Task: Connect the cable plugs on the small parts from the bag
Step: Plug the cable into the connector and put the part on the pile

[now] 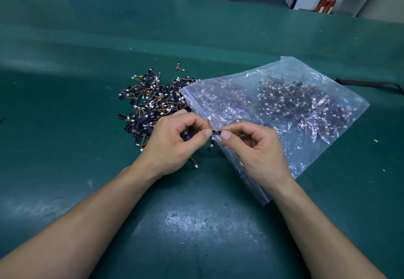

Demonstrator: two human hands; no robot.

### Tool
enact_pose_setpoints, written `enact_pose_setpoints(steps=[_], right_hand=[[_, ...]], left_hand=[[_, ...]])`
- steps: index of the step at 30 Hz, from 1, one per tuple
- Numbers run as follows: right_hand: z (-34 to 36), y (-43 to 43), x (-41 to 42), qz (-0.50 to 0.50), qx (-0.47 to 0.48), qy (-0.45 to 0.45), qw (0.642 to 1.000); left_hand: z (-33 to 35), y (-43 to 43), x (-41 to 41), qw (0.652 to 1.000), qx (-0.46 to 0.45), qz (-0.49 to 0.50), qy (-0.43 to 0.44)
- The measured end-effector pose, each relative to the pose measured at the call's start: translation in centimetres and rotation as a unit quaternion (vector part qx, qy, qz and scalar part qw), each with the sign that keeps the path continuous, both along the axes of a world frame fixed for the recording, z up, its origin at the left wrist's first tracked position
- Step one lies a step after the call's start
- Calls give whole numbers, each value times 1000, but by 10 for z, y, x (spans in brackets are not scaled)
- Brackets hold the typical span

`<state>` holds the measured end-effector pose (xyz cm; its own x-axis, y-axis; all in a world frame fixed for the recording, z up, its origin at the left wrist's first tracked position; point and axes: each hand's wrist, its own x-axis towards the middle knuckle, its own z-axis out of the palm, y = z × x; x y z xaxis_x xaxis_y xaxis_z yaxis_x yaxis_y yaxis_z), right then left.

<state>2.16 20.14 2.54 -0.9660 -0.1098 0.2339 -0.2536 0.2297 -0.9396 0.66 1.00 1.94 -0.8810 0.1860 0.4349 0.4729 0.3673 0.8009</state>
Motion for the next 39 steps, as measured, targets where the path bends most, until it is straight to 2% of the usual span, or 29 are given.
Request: enact_pose_setpoints(steps=[12,21,28,39], right_hand=[[1,-1,0,-5,13,28,1000],[2,-1,1,-2,-24,-12,1000],[-1,-1,-1,8,11,12,1000],[1,-1,2,-3,-5,-1,1000]], left_hand=[[3,-1,2,1000,-15,-9,18],[3,-1,1,999,-31,6,44],[2,-1,1,998,-31,-13,53],[1,0,1,998,-30,-5,53]])
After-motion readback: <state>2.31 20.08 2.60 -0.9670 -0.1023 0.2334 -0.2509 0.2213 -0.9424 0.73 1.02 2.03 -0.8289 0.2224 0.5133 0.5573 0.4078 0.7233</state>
